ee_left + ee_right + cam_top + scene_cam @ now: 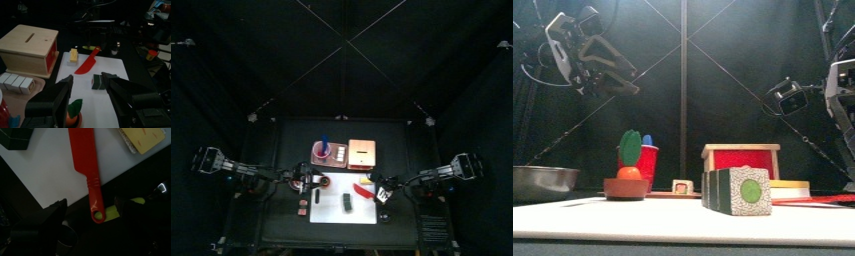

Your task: Cut the green sushi roll

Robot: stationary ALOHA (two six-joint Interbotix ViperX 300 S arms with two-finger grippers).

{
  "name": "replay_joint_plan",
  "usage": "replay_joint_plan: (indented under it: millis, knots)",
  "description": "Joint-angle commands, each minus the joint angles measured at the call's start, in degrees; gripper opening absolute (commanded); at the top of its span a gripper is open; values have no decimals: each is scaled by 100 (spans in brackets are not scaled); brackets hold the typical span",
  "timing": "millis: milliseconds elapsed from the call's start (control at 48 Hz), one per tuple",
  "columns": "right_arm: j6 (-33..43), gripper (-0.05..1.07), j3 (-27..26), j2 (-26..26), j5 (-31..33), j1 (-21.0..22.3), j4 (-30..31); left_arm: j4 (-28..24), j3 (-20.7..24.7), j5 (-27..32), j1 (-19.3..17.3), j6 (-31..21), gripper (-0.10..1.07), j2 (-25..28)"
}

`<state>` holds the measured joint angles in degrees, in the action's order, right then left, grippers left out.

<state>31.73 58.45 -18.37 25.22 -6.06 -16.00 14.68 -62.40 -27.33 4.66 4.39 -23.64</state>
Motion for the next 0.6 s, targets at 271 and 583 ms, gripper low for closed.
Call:
replay_joint_plan:
  millis: [271, 583]
  knots:
    - [-9, 103, -35, 387, -360, -167, -26, -9, 202, -26, -18, -9, 86, 0]
    - [0, 103, -53, 615, -519, -325, -123, -9, 202, -26, -9, -18, 86, 0]
